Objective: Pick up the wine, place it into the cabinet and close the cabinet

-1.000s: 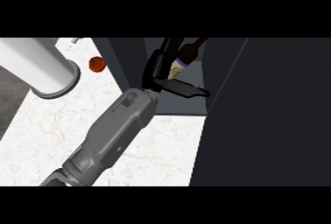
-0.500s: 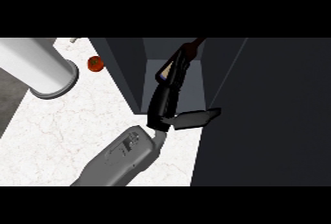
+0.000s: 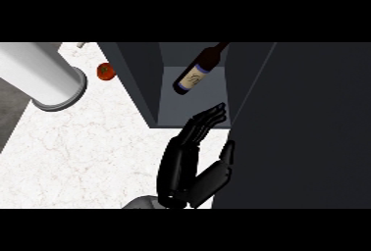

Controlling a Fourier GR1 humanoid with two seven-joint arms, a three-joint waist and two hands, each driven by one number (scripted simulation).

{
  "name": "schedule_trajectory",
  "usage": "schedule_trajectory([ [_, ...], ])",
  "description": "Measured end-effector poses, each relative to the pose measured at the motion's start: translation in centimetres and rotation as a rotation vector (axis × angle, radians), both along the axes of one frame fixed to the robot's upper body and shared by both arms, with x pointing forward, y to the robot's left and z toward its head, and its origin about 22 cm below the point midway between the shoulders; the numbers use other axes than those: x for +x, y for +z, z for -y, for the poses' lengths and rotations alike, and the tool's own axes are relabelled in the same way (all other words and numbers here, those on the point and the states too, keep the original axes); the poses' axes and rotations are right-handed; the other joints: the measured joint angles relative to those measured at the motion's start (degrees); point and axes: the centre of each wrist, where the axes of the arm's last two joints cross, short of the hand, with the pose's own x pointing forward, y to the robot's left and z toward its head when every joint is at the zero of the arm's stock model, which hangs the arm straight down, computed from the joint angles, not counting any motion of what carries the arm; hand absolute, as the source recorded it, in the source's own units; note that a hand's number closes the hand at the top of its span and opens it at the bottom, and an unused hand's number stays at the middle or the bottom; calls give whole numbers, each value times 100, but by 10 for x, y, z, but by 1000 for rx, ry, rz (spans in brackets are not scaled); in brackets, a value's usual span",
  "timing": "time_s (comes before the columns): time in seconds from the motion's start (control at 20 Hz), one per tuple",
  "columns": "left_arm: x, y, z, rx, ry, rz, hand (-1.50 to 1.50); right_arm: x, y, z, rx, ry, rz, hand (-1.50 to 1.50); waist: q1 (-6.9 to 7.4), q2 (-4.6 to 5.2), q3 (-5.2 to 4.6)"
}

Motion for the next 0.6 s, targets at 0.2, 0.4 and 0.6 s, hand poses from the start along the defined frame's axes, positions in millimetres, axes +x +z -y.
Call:
schedule_trajectory([
  [0.2,-29,0,-21,-33,-39,-10,150,-2,-1,1,-6,-9,-5,-150,-12,2,-2],
  [0.4,-53,-3,-44,-38,-92,-10,150,-3,-1,-4,-13,0,-3,-150,-13,6,-5],
  [0.6,-67,-1,-74,-30,-115,10,150,-3,-2,-13,-54,75,-14,150,21,8,0],
])
